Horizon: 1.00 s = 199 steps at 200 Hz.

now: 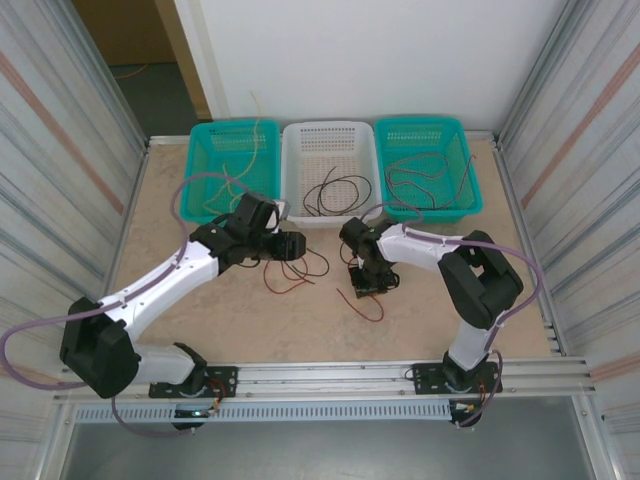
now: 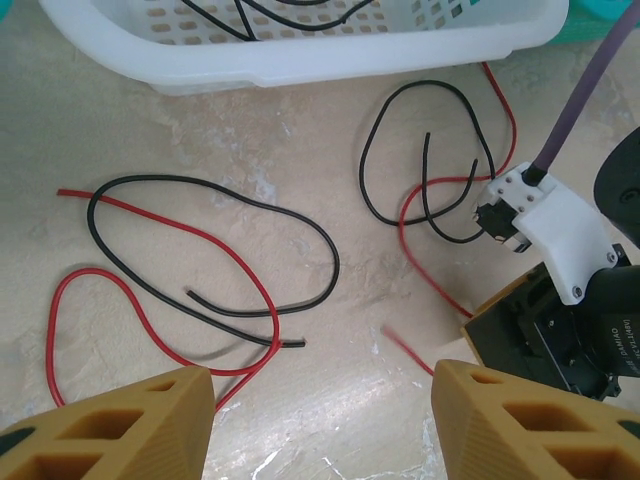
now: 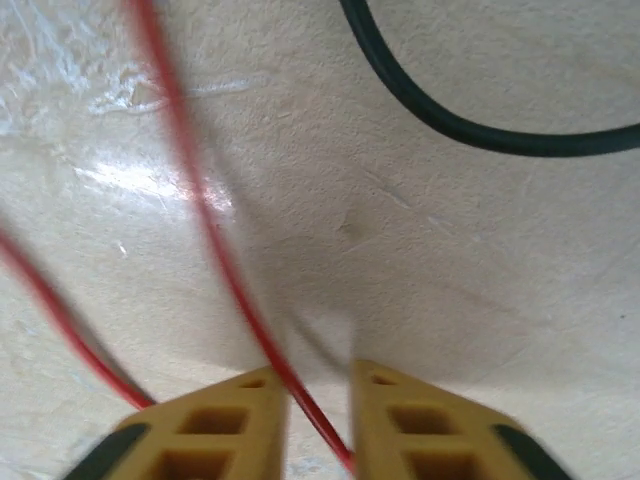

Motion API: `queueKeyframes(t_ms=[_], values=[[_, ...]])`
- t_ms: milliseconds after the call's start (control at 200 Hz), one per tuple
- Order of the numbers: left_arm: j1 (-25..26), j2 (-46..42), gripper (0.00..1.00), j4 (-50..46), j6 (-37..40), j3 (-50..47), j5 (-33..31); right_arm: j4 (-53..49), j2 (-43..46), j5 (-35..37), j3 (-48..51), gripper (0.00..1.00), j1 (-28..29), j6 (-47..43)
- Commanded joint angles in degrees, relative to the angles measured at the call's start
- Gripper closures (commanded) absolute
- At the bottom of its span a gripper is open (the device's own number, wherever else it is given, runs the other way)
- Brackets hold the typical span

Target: Untangle the cables

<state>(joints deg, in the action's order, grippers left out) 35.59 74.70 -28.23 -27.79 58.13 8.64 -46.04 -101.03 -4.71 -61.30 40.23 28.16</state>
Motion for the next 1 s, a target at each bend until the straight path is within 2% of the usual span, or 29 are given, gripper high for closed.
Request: queueKeyframes(t_ms=[0, 105, 311, 476, 646, 767, 872, 992], values=[[-0.53, -1.92, 0.40, 1.23, -0.68, -1.17, 1.43, -0.98, 1.49, 0.18, -0.93, 0.88, 0.50, 0.14], [-0.53, -1.82, 0.40, 2.04, -0.67, -1.22, 3.02, -1.30, 5.89, 2.64, -0.92, 1.00, 2.14, 0.80], [0.81, -2.60, 0.39, 6.94, 0.36, -1.53, 9.02, -0.51, 17.47, 1.54, -3.57, 1.00, 4.51, 2.40], [5.67, -1.85, 0.39, 9.53, 3.21, -0.14, 11.63, 0.46, 26.10, 2.16, -6.55, 1.00, 6.18, 3.20], [11.02, -1.74, 0.35, 9.32, 9.47, 3.06, 14.19, 0.55, 32.70, 3.92, -10.00, 1.00, 6.18, 4.31], [10.59, -1.57, 0.33, 9.61, 7.11, 4.00, 15.27, 1.51, 36.11, 4.89, -11.37, 1.00, 6.22, 4.71], [9.67, -1.42, 0.33, 13.62, 2.63, 3.06, 19.07, 2.67, 38.15, 5.59, -11.74, 1.00, 6.23, 4.88], [9.69, -1.04, 0.38, 17.39, -1.98, 2.47, 20.46, 3.63, 38.82, 5.60, -11.91, 1.00, 6.18, 5.15]])
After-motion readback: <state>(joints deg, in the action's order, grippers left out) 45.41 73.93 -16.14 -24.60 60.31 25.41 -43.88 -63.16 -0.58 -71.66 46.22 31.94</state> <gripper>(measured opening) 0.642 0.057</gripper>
